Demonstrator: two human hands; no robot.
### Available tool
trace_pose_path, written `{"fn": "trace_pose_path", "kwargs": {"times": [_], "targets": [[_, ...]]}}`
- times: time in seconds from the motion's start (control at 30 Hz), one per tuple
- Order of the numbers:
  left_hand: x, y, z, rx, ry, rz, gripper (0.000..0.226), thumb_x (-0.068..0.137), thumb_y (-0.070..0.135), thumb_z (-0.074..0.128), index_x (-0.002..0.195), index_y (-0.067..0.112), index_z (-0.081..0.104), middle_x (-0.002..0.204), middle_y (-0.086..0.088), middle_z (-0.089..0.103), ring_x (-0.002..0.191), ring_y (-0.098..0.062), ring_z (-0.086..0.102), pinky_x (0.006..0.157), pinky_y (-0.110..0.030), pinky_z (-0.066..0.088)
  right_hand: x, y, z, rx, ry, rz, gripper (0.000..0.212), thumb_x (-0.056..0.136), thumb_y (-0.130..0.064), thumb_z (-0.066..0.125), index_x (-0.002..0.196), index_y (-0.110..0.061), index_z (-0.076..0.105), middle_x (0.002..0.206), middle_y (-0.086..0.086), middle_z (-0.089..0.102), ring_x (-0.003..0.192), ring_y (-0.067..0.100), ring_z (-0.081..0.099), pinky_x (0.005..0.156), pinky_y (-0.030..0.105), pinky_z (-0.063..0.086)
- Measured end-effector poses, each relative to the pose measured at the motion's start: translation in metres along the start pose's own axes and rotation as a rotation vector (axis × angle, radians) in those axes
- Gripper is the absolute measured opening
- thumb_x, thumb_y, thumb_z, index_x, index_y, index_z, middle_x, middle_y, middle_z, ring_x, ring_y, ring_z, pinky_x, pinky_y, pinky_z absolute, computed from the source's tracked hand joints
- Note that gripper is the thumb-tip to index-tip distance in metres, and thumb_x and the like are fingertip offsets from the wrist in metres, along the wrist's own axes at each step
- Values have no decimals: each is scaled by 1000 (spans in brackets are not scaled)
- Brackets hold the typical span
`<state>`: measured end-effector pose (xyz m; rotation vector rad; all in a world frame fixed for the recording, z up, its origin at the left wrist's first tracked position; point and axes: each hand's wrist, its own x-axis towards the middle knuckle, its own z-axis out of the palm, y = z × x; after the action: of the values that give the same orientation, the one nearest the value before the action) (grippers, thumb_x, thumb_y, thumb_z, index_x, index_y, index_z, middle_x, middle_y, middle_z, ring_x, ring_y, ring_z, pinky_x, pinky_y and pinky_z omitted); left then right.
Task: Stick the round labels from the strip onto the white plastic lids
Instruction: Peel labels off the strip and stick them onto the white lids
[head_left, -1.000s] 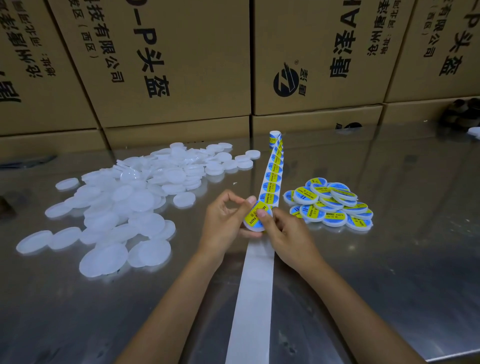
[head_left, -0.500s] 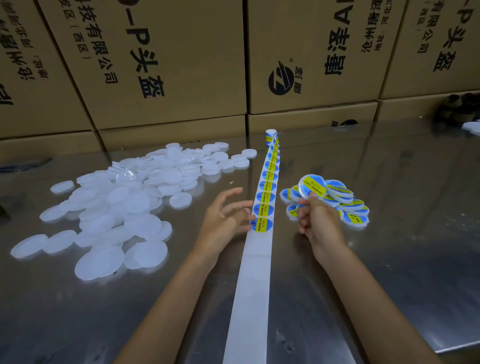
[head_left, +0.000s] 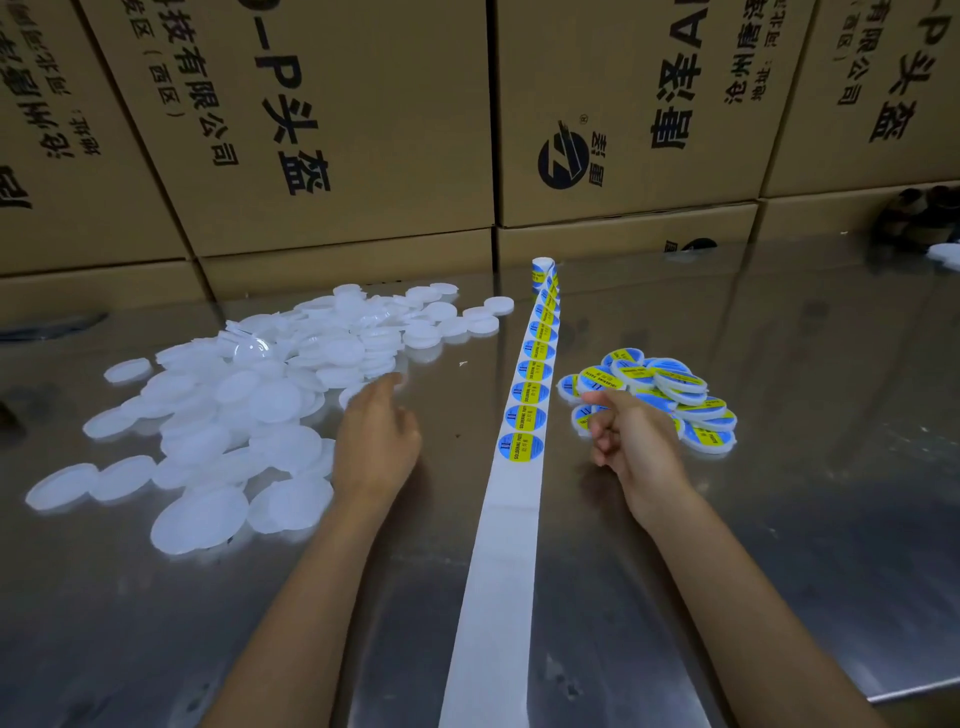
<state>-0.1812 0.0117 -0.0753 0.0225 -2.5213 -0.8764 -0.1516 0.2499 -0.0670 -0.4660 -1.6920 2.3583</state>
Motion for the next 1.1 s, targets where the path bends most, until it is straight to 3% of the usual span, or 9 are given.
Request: {"fn": "trace_pose_path", "kwargs": {"times": [0.1,0.2,0.37,0.43,0.5,0.57,0.73,0.9,1.1], "targets": [[14,-21,-4,220,-124,-45,53,104,17,45,155,10,33,163,-13,27,152,-29,19,121,-42,22,-8,6,7,-199,-16,-100,24,94,-12,49,86,-8,71,52,1,48,40,9,35,40,25,31],[23,-32,-2,349,-244,-42,53,107,24,36,157,8,27,166,-17,12,155,-31,5,125,-42,10,-13,11,12,-361,-44,-200,25,94,-13,48,83,-10,71,51,-1,49,42,8,37,41,24,31],[23,-24,-2,361,-225,17,35,104,21,43,131,5,57,153,-23,41,144,-39,31,119,-44,24,-10,17,15,-444,-34,-249,22,93,-12,51,82,-12,70,50,-7,53,44,2,44,49,21,36],[19,-17,-4,236,-190,36,16,99,15,50,106,7,62,125,-20,61,119,-38,53,97,-42,44,-9,19,15,-475,-16,-290,19,92,-13,55,81,-13,70,55,-11,59,51,1,51,56,22,40],[14,-11,-5,118,-225,-21,5,98,14,52,96,13,56,114,-16,65,105,-34,58,82,-37,46,-10,21,16,-558,-6,-393,15,91,-12,59,81,-15,70,66,-10,64,62,0,56,61,17,43],[11,-9,-5,34,-273,-81,4,97,15,56,101,16,54,120,-12,63,110,-33,58,83,-33,43,-12,23,16,-680,-29,-528,11,89,-8,61,84,-14,69,76,-6,66,74,4,58,69,18,45],[13,-8,-7,78,-394,-90,56,94,37,66,143,17,47,145,-12,49,136,-32,40,115,-44,33,-12,31,16,-974,-174,-700,24,89,-6,59,111,-12,66,111,2,65,108,19,52,90,24,37],[8,-4,-5,170,-419,-29,47,90,49,67,131,25,63,137,-7,53,134,-29,36,112,-45,34,-9,37,15,-1188,-230,-690,33,94,-20,58,124,-7,62,123,5,63,117,24,50,99,30,35],[6,0,-3,-327,-425,-151,29,83,14,80,97,25,57,102,2,69,98,-22,66,79,-27,52,-10,35,15,-1178,-215,-660,31,88,-27,64,118,-18,66,121,-6,65,116,17,51,96,25,32]]}}
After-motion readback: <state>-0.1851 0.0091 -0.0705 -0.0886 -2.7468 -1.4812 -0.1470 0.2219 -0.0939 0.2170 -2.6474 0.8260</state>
